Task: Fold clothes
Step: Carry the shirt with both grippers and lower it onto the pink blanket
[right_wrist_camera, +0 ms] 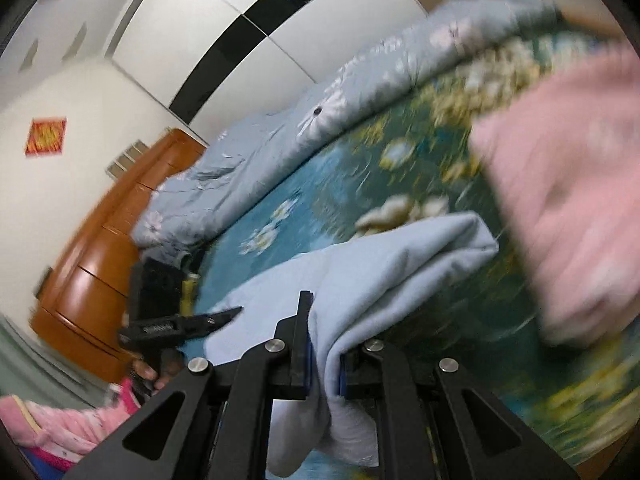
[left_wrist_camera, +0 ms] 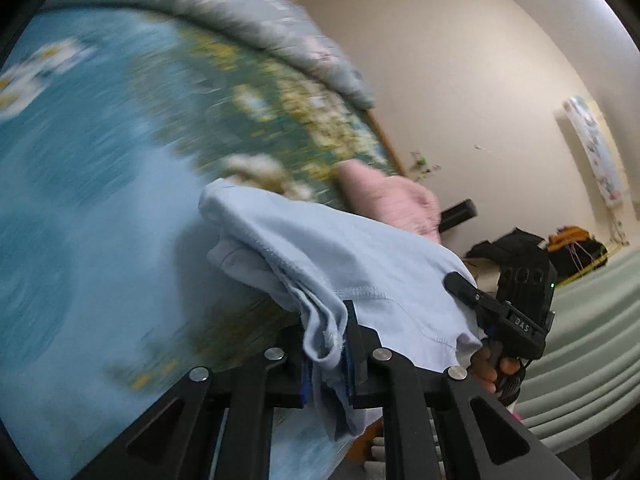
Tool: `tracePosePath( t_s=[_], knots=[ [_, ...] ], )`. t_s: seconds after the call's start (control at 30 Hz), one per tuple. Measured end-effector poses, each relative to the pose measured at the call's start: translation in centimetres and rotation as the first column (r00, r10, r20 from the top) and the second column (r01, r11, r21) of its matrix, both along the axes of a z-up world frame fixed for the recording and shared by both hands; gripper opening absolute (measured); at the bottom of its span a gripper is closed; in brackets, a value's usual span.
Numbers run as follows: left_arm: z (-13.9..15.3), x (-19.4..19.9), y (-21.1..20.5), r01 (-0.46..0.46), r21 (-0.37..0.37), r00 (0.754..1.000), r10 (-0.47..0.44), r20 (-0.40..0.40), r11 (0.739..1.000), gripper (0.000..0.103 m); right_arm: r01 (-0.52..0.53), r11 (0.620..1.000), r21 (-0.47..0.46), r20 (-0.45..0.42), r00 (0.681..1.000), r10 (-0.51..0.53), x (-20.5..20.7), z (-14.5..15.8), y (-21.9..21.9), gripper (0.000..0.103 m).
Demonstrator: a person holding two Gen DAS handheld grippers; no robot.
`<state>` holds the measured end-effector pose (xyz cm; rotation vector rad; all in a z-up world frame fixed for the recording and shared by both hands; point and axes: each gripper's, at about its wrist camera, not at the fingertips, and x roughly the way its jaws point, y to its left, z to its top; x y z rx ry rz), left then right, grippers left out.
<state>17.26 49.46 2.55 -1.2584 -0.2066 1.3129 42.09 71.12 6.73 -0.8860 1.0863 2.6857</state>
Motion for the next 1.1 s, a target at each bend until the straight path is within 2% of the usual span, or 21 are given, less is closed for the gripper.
tracePosePath(
  t_s=[0.13, 0.3, 0.37, 0.47, 0.53, 0.6, 0.67, 0.7, 0.77, 0.83, 0.9, 0.97, 1.1],
  knots=[
    [3.9, 1.5, 6.6, 0.05, 0.073, 0.996, -0.045, -0.072, 0.996, 0.013, -0.014, 0.993, 0.114, 0.026, 1.0, 0.011, 1.6, 4.2, 4.5, 0.009],
    [8.4, 4.0, 15.1, 0.081, 0.193, 0.985, -0.05, -0.163, 0.978, 0.013, -0.03, 0.965, 0.262, 0.073, 0.997, 0.011, 3.6, 9.0, 10.5, 0.009],
    [8.9, 5.6, 18.1, 0.099, 0.219, 0.98, -0.057, -0.189, 0.971, 0.013, -0.02, 0.953, 0.302, 0.115, 0.993, -0.016, 4.4, 10.3, 13.3, 0.009],
    [7.3, 8.4, 21.5, 0.125, 0.215, 0.975, -0.081, -0.206, 0.969, 0.013, 0.008, 0.943, 0.333, 0.171, 0.983, -0.069, 5.9, 10.9, 17.6, 0.009],
    [4.7, 10.6, 23.3, 0.156, 0.165, 0.971, -0.121, -0.207, 0.974, 0.013, 0.042, 0.951, 0.306, 0.186, 0.977, -0.103, 7.0, 9.5, 20.1, 0.009],
    [1.9, 12.4, 24.9, 0.191, 0.105, 0.968, -0.17, -0.187, 0.976, 0.013, 0.085, 0.96, 0.266, 0.203, 0.969, -0.142, 8.1, 7.0, 22.5, 0.01],
    [-0.4, 13.6, 25.6, 0.224, 0.055, 0.964, -0.213, -0.157, 0.973, 0.013, 0.11, 0.968, 0.227, 0.262, 0.95, -0.169, 9.2, 3.6, 23.6, 0.01],
    [-1.0, 13.9, 25.7, 0.232, 0.043, 0.962, -0.222, -0.161, 0.972, 0.013, 0.126, 0.97, 0.207, 0.308, 0.933, -0.187, 10.0, 1.3, 24.3, 0.01],
    [-1.5, 14.2, 25.7, 0.242, 0.024, 0.955, -0.233, -0.184, 0.97, 0.013, 0.153, 0.973, 0.175, 0.32, 0.925, -0.203, 11.3, -1.1, 24.9, 0.011],
    [-1.4, 14.1, 25.7, 0.244, 0.01, 0.95, -0.237, -0.203, 0.97, 0.015, 0.199, 0.969, 0.145, 0.274, 0.933, -0.233, 13.1, -2.3, 25.4, 0.022],
    [-1.1, 13.9, 25.1, 0.25, -0.005, 0.943, -0.245, -0.226, 0.968, 0.016, 0.238, 0.963, 0.124, 0.22, 0.94, -0.26, 14.5, -2.5, 25.3, 0.024],
    [-0.6, 13.6, 24.4, 0.258, -0.022, 0.934, -0.255, -0.25, 0.966, 0.018, 0.257, 0.957, 0.136, 0.207, 0.937, -0.281, 15.2, -2.2, 25.0, 0.026],
    [1.4, 12.8, 22.3, 0.221, -0.037, 0.897, -0.218, -0.384, 0.975, 0.017, 0.301, 0.926, 0.229, 0.236, 0.905, -0.353, 16.5, -0.2, 23.5, 0.031]
  ],
)
